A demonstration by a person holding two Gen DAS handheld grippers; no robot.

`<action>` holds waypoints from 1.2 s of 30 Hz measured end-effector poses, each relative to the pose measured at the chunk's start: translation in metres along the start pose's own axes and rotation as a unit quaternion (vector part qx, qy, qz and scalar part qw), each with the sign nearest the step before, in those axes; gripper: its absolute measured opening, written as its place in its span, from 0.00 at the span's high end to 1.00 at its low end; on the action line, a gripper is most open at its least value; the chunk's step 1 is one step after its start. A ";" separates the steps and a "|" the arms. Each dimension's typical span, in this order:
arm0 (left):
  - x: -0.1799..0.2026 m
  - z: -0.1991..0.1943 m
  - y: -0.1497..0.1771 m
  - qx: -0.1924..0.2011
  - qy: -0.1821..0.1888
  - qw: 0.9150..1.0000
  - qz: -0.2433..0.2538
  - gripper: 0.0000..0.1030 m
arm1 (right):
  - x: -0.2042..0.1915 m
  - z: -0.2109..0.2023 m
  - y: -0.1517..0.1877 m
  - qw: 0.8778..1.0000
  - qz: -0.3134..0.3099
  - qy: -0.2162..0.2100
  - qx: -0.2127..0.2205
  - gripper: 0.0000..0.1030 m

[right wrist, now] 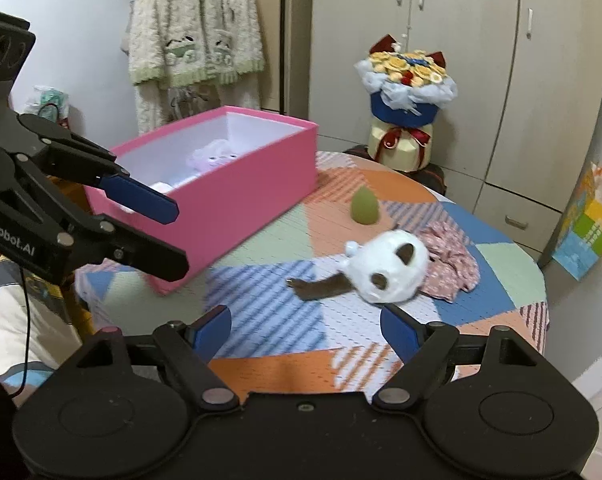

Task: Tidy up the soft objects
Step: 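Withdraw both tools from the box toward the cat plush, then close the left gripper on the white-and-brown cat plush and lift it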

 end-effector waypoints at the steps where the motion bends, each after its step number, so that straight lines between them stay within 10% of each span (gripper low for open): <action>1: 0.000 0.006 -0.002 0.001 0.000 1.000 -0.003 0.44 | 0.005 0.005 0.000 1.000 0.002 0.002 0.001 0.17; 11: -0.008 0.081 -0.023 0.053 -0.032 0.995 -0.078 0.44 | 0.048 0.070 -0.004 0.998 0.048 -0.001 0.042 0.17; 18: -0.022 0.142 -0.033 0.013 -0.032 0.992 -0.121 0.45 | 0.062 0.113 -0.008 0.998 0.057 0.012 0.036 0.17; 36: -0.026 0.166 -0.032 0.008 -0.023 0.992 -0.124 0.50 | 0.078 0.145 -0.015 0.995 0.101 -0.007 0.024 0.20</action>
Point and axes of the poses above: each gripper's, at about its wrist camera, not at the fingertips, and z roughly the way its jaws point, x to its right, y to its underside, the point moved 3 cm from there along z, roughly the way its jaws point, and after that the axes turned 12 degrees about z, right-handed, at the moved point
